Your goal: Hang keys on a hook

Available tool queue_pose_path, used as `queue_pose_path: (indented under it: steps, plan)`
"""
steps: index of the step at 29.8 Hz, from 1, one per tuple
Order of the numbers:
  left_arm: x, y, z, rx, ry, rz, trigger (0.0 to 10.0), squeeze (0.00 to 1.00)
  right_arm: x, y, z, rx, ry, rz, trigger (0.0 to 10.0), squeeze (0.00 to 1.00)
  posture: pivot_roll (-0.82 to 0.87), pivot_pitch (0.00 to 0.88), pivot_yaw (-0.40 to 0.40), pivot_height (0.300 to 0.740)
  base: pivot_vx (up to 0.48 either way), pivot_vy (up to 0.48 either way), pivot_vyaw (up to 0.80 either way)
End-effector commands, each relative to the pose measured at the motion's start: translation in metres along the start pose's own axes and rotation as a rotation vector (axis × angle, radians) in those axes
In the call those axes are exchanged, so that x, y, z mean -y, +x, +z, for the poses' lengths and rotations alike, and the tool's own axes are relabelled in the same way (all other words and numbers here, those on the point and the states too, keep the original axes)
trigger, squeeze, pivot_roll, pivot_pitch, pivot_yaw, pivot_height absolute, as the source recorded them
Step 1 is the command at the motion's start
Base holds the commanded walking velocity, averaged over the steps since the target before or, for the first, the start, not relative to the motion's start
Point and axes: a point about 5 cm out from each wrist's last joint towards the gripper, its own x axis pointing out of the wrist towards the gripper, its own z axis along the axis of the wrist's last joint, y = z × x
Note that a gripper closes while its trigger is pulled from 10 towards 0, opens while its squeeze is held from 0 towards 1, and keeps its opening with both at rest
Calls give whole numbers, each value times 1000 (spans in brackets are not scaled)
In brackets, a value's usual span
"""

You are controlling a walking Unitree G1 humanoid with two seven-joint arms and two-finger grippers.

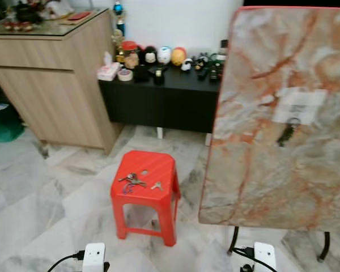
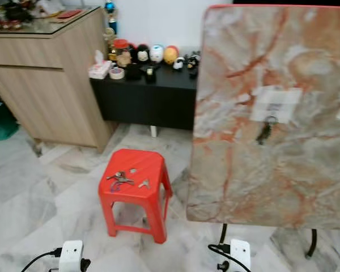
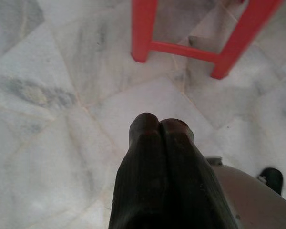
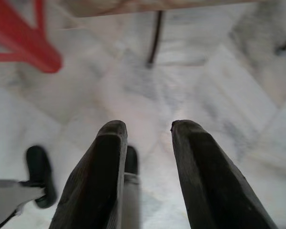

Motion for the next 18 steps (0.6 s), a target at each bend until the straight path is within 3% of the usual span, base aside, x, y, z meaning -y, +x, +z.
queue_pose_path:
  steps: [1,18]
  plan:
    - [-1,0,-1,-11,-15,5,10000,0,2,0,-4,-15,-10,1,10000,0,9,8,13,740,0,409,0]
    - [0,1,1,-11,-11,0,10000,0,10,-2,-16,-38,-8,-22,10000,0,7,20,15,740,0,472,0]
